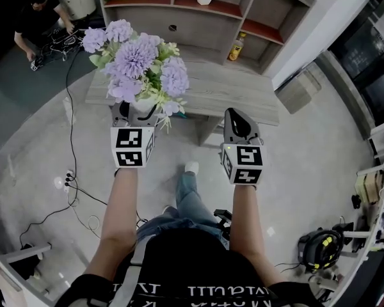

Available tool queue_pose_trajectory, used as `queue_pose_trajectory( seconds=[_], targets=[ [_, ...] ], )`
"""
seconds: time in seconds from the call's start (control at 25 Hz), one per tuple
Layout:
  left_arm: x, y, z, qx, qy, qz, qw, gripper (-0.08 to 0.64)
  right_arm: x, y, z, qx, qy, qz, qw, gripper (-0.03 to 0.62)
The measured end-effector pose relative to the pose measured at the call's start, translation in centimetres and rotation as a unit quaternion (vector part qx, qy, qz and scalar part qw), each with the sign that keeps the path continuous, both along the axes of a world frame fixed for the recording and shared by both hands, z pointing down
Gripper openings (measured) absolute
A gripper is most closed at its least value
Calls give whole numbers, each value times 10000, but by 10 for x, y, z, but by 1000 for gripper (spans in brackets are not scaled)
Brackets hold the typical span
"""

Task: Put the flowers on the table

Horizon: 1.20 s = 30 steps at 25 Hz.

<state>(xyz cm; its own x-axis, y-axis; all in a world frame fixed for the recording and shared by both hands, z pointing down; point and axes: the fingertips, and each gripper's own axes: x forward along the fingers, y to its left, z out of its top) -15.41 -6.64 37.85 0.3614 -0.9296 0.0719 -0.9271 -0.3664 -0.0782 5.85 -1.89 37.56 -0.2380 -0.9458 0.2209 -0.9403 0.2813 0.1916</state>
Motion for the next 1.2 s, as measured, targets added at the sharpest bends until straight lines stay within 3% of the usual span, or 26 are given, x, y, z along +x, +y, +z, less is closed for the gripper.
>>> queue_pose_trajectory(
  seconds=[0.76,1.0,1.2],
  targets=[
    [62,-174,7,-196,-93,51,9998,368,38,-178,5,-220,-126,-347,9991,15],
    [100,-250,17,-320,-85,39,9994,368,72,-257,12,-359,-176,-431,9983,15],
    [98,-263,29,-375,-82,67,9992,368,66,-277,18,-431,-205,-513,9975,15]
  ],
)
